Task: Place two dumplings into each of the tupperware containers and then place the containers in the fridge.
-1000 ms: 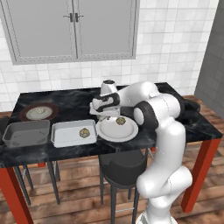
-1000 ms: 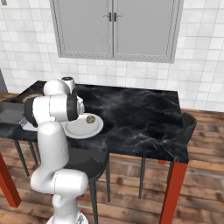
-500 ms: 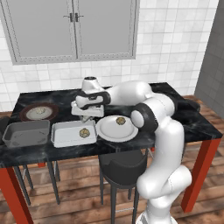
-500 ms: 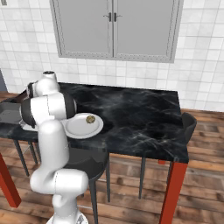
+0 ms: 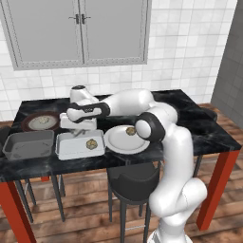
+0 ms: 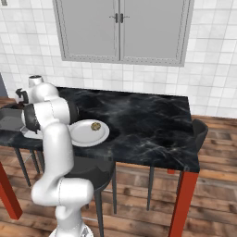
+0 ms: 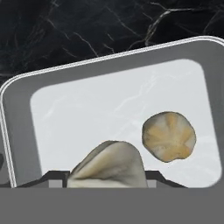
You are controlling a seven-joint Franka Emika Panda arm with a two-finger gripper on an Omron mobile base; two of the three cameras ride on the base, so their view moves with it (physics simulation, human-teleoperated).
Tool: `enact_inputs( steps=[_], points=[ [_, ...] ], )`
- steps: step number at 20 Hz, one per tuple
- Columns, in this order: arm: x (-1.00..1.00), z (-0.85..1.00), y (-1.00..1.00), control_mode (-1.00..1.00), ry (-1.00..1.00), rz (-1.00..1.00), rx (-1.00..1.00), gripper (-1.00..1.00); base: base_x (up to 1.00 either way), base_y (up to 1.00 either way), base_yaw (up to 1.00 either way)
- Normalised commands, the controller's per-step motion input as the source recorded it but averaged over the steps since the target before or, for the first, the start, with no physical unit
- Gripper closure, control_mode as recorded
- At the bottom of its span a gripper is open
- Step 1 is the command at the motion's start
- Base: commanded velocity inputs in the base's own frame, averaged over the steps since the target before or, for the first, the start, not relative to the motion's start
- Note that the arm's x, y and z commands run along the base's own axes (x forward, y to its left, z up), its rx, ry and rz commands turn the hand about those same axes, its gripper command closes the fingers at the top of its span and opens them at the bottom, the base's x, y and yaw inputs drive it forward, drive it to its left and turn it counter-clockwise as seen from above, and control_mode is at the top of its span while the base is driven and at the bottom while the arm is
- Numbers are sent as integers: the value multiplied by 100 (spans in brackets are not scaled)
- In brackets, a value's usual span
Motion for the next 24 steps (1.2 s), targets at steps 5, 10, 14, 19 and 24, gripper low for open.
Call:
enact_inputs(
  steps=[5, 10, 14, 19, 24],
  points=[
    [-27, -13, 6, -100, 10, 0, 0, 100, 0, 0, 0],
    [-11, -27, 6, -100, 6, 0, 0, 100, 0, 0, 0],
    [1, -34, 4, -100, 0, 0, 0, 100, 0, 0, 0],
    [7, -17, 15, -100, 0, 0, 0, 100, 0, 0, 0],
    [19, -4, 17, -100, 0, 0, 0, 100, 0, 0, 0]
  ],
)
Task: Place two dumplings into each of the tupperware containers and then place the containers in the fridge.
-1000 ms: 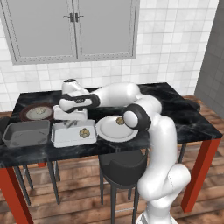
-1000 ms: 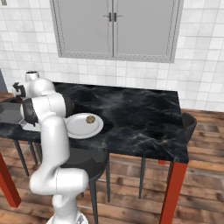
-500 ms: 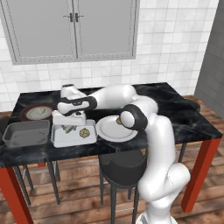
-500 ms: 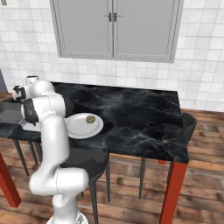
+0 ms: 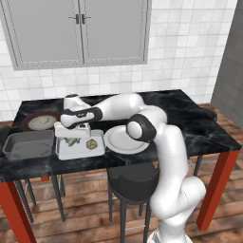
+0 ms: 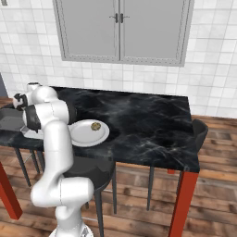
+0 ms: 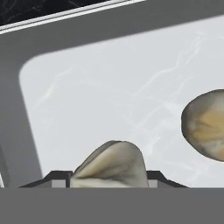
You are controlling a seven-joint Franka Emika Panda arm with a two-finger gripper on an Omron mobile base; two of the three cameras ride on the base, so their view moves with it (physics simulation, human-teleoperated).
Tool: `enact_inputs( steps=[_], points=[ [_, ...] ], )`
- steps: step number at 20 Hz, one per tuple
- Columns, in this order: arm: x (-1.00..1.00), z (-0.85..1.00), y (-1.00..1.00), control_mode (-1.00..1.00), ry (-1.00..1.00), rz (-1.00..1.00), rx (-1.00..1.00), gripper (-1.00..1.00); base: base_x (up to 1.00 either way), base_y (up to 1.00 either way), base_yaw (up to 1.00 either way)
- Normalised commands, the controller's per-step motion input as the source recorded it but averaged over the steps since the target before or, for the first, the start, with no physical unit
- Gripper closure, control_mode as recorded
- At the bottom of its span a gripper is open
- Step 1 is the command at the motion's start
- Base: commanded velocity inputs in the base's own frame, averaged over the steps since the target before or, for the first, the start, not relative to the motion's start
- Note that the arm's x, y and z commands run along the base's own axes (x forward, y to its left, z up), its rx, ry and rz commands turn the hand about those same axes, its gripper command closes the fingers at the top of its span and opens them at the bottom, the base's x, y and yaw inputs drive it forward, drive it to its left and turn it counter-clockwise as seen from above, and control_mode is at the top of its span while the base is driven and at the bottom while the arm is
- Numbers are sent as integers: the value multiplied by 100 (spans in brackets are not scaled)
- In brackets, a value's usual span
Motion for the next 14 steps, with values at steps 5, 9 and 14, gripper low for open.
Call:
enact_inputs(
  steps=[5, 9, 14],
  points=[
    [17, -2, 1, -100, 0, 0, 0, 100, 0, 0, 0],
    [4, -6, 0, -100, 0, 0, 0, 100, 0, 0, 0],
    [0, -15, 1, -100, 2, 0, 0, -100, 0, 0, 0]
  ],
)
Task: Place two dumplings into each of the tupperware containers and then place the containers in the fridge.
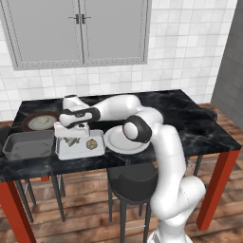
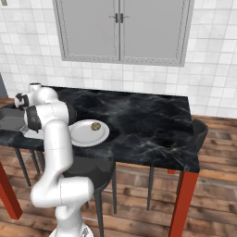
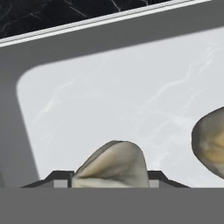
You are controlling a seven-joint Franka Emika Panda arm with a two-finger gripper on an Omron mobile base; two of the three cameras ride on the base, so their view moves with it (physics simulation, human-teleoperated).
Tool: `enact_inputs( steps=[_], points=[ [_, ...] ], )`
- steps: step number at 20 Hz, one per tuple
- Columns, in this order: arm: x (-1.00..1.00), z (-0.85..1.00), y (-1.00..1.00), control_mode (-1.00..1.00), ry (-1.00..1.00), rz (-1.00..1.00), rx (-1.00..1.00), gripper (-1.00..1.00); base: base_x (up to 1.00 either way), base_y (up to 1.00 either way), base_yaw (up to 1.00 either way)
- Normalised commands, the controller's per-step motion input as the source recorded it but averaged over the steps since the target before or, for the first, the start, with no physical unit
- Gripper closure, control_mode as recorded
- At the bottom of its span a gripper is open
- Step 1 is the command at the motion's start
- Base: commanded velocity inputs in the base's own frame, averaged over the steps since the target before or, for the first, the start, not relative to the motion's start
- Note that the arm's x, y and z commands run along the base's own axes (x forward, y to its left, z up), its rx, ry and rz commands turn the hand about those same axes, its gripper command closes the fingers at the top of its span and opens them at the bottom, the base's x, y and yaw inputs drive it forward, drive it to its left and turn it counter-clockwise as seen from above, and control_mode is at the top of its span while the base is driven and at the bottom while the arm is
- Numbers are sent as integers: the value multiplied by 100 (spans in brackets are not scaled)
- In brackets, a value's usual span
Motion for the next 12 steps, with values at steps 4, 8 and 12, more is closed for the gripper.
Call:
enact_inputs(
  steps=[4, 8, 12],
  points=[
    [0, -9, 1, -100, 0, 0, 0, -100, 0, 0, 0],
    [9, 0, 0, -100, 0, 0, 0, -100, 0, 0, 0],
    [11, 1, 0, -100, 0, 0, 0, -100, 0, 0, 0]
  ],
)
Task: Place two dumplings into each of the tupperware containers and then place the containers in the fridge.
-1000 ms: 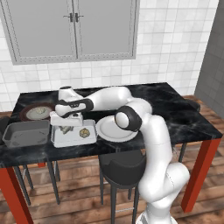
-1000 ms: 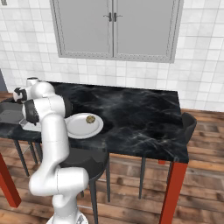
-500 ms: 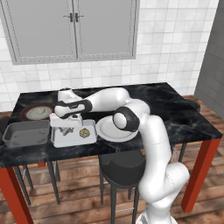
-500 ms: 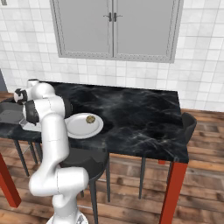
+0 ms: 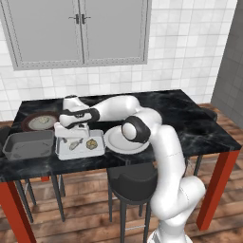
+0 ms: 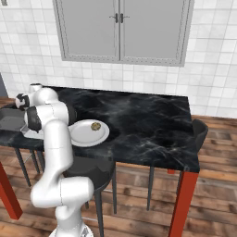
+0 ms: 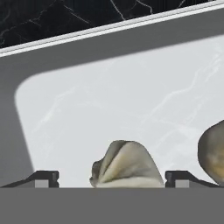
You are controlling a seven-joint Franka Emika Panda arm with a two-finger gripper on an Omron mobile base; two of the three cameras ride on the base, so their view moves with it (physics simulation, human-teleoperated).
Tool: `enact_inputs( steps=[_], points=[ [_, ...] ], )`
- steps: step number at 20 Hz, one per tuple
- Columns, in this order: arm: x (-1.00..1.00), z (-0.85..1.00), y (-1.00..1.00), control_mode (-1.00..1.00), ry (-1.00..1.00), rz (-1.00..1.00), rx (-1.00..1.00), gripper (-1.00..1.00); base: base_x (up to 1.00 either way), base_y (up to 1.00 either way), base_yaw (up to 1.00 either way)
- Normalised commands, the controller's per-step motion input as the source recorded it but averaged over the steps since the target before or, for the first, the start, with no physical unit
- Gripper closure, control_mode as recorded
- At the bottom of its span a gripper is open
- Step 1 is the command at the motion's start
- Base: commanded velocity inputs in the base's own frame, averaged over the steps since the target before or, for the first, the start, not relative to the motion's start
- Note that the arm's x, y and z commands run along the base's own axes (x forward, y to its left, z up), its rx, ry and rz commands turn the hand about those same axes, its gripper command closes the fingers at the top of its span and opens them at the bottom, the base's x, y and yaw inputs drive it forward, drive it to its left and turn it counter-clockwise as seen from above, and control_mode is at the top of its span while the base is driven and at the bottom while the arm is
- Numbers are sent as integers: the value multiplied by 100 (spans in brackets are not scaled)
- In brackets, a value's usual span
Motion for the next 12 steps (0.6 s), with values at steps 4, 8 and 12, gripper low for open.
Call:
enact_inputs(
  steps=[4, 8, 12],
  points=[
    [2, 31, -15, -100, 0, -1, 0, -100, 0, 0, 0],
    [-9, 54, -39, -100, 0, -9, 0, -100, 0, 0, 0],
    [-49, 6, -77, -100, 1, -16, 2, -100, 0, 0, 0]
  ],
)
